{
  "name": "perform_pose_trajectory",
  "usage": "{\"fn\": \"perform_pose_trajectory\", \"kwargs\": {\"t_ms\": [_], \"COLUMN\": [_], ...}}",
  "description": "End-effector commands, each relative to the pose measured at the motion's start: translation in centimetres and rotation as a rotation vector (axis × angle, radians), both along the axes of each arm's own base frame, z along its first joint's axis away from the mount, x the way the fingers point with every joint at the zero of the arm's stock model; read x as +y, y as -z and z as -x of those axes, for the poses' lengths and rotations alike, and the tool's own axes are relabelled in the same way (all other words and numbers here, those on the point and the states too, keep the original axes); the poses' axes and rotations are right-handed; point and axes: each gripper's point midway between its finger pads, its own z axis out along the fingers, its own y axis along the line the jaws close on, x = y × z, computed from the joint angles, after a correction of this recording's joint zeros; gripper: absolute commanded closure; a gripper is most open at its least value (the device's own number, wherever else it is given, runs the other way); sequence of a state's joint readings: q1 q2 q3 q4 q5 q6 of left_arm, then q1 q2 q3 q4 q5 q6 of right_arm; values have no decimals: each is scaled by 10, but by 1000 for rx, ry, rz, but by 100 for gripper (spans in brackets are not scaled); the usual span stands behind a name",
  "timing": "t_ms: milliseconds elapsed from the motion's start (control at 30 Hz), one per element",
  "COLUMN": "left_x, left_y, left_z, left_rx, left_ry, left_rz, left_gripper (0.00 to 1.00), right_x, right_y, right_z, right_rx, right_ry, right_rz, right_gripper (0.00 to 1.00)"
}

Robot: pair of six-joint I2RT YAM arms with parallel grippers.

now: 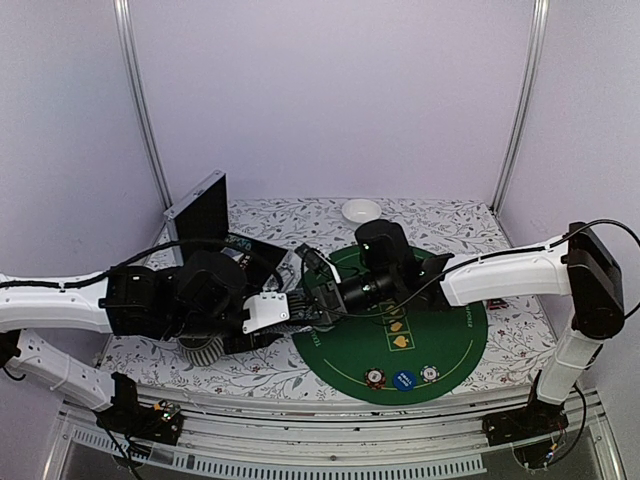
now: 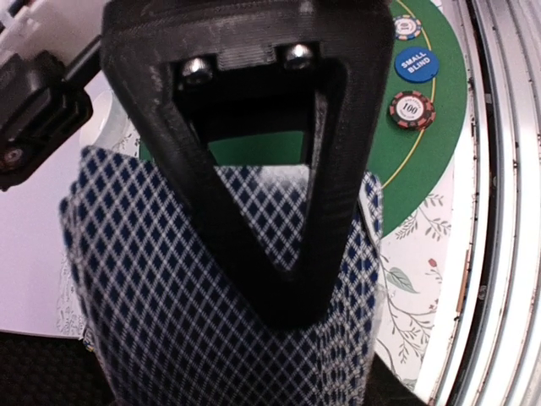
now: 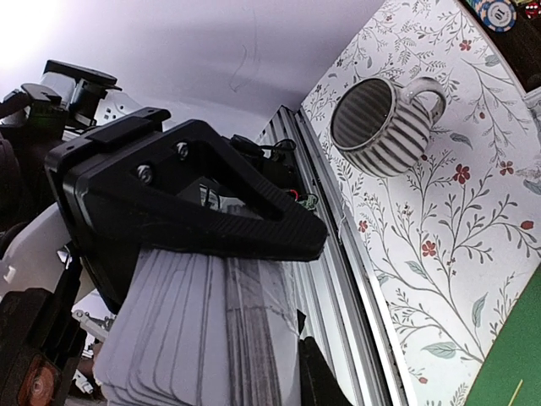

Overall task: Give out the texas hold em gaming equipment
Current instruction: Pass from the right arm to the left, then pass from the left arm to the right

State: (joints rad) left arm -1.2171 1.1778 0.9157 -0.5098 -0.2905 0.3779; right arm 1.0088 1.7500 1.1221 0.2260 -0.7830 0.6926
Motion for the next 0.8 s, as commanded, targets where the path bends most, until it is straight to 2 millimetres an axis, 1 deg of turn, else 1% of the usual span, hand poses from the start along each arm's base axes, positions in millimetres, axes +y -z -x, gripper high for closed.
{"fn": "perform_pose_trajectory", "kwargs": {"t_ms": [0,67,200,300,467,633,767], "left_x": [-4,-4,-3,-5,-7,-8,-8], "left_y": [-10,-14,-15,-14,-11,-8,-7], "left_z": [0,3,9,12,15,20,22], "left_rx": [-15,-11,-1,15,32,56,65], "left_ry": [5,17,42,60,74,96,103], "left_rz": [58,78,103,106,103,102,102], "left_gripper": [53,53,53,55,57,56,57], "right_x": [6,5,5,5,9,11,12], "right_y": [-19,-20,-23,-26,-28,-31,-32], "right_z": [20,20,19,20,19,18,15], "right_rx": [-18,-22,-28,-36,-42,-48,-55], "right_ry": [-78,-76,-73,-77,-89,-95,-76], "right_rz": [-63,-64,-68,-72,-80,-89,-88], "right_gripper": [83,75,68,61,54,43,43]}}
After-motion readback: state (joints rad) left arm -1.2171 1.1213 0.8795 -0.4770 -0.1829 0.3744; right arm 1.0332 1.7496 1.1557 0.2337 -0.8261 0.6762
